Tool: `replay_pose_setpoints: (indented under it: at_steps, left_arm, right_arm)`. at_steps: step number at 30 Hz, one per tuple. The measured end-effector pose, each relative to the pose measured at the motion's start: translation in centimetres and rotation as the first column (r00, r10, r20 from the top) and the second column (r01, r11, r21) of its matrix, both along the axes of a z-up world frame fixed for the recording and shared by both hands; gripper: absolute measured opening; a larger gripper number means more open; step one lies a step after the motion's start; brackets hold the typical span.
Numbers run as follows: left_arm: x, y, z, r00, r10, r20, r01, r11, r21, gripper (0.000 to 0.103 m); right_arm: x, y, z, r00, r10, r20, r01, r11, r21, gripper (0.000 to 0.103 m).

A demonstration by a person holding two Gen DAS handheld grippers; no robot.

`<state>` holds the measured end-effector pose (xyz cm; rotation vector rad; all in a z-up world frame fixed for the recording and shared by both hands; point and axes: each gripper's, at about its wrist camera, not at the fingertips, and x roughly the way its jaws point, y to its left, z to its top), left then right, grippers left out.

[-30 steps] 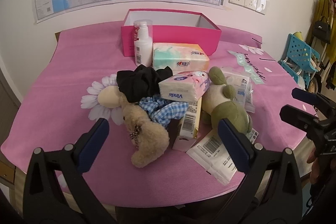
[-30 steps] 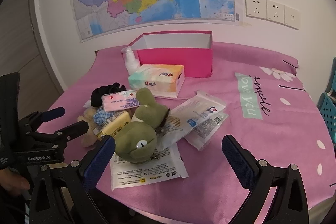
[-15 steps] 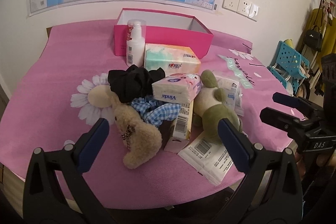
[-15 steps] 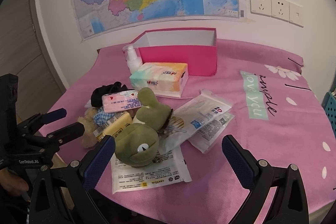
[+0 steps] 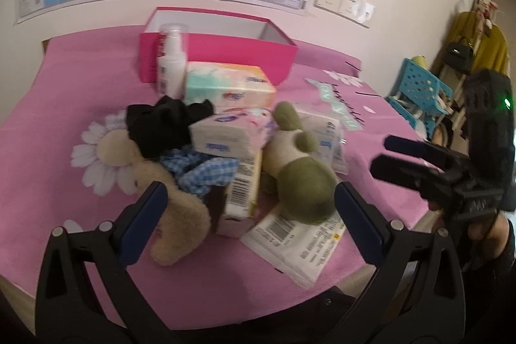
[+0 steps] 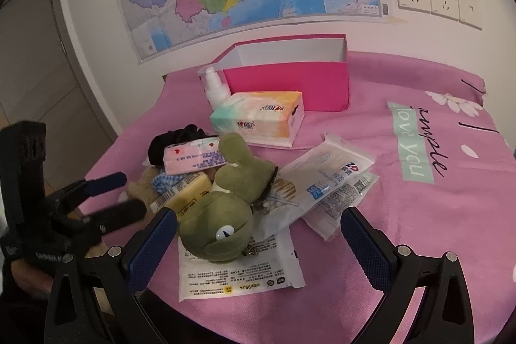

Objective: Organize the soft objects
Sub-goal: 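Lower the right gripper onto the green plush toy and close it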

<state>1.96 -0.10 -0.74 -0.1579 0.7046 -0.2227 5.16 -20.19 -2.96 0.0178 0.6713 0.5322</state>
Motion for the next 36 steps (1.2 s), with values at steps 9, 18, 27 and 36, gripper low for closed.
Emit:
replay_pose_setpoints:
  at_steps: [9,18,27,36]
  left_arm:
    - [-0.6,-1.8,-0.2,0.997,-0.072,0.015,0.071,0.997,0.021,0.079]
    - [-2.0,-1.0,1.1,0.994,-0.089,0.068,0.088,0.996,0.017,0.077]
    - [-1.1,-3.8,-0.2,0.981,-0.191,0.029,0.191,0.981,-0.020,0.054]
    - [-0.1,-4.5,-1.6,0.983,-0.183,-0.019,0.182,0.983,-0.027,0.045]
  right_arm:
    - [1.8,-0.2,0.6,1.000,0.021,-0.008,-0.021,0.999,0.029,0.101]
    - [2.8,0.6,1.0,0.997,0.067,-0.037,-0.065,0.997,0.052,0.091]
    - [4.4,1.9,0.0,0.991,0.090,-0.102,-0.087,0.995,0.039,0.072]
    - [6.6,3.5,-0.5,0.984,0.116,-0.135,-0.116,0.993,0.006,0.054]
